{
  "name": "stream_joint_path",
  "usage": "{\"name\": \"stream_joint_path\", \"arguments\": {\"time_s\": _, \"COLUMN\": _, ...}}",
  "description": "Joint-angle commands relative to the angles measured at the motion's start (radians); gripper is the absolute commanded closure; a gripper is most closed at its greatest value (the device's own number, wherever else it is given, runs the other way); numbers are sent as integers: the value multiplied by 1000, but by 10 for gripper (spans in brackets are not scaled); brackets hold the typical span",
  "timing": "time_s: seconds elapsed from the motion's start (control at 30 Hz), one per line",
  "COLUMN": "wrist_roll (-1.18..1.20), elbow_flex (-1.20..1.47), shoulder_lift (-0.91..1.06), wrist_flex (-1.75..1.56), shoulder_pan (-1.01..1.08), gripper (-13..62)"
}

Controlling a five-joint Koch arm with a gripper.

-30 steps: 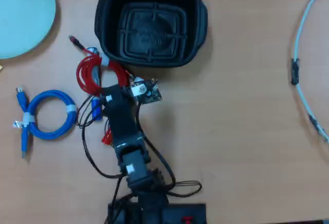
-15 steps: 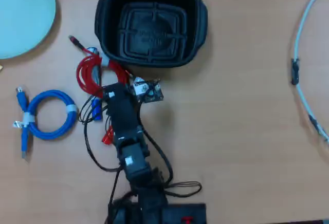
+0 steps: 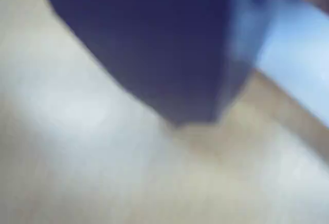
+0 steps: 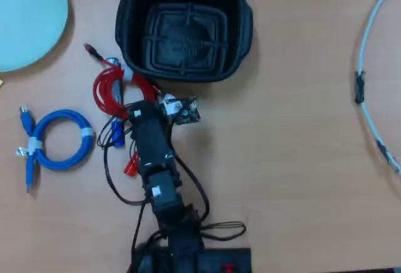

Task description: Pick up the red pen and put it in the black bowl

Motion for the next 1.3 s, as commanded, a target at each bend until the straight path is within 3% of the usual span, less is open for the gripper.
{"name": "stream_joint_path", "arguments": {"time_s": 0.0, "wrist_roll": 12, "elbow_flex": -61, "shoulder_lift": 0, "wrist_flex": -14, "shoulder_pan": -9, "gripper": 155}}
{"name": "stream_joint_path", "arguments": {"time_s": 0.23, "wrist_roll": 110, "elbow_flex": -60, "shoulder_lift": -11, "wrist_flex": -43, "shoulder_pan": -18, "gripper": 163}}
{"name": "stream_joint_path", "arguments": {"time_s": 0.33, "wrist_roll": 173, "elbow_flex": -60, "shoulder_lift": -26, "wrist_flex": -51, "shoulder_pan": -18, "gripper": 207}}
{"name": "stream_joint_path", "arguments": {"time_s": 0.43, "wrist_roll": 192, "elbow_flex": -58, "shoulder_lift": -26, "wrist_flex": -52, "shoulder_pan": -18, "gripper": 320}}
{"name": "stream_joint_path", "arguments": {"time_s": 0.6, "wrist_roll": 192, "elbow_flex": -54, "shoulder_lift": -28, "wrist_flex": -52, "shoulder_pan": -37, "gripper": 589}}
{"name": "stream_joint_path", "arguments": {"time_s": 0.7, "wrist_roll": 193, "elbow_flex": -49, "shoulder_lift": -28, "wrist_flex": -51, "shoulder_pan": -35, "gripper": 550}}
{"name": "stream_joint_path", "arguments": {"time_s": 0.97, "wrist_roll": 291, "elbow_flex": -44, "shoulder_lift": -28, "wrist_flex": -32, "shoulder_pan": -20, "gripper": 553}}
{"name": "stream_joint_path", "arguments": {"time_s": 1.27, "wrist_roll": 946, "elbow_flex": -38, "shoulder_lift": -15, "wrist_flex": 81, "shoulder_pan": 100, "gripper": 552}}
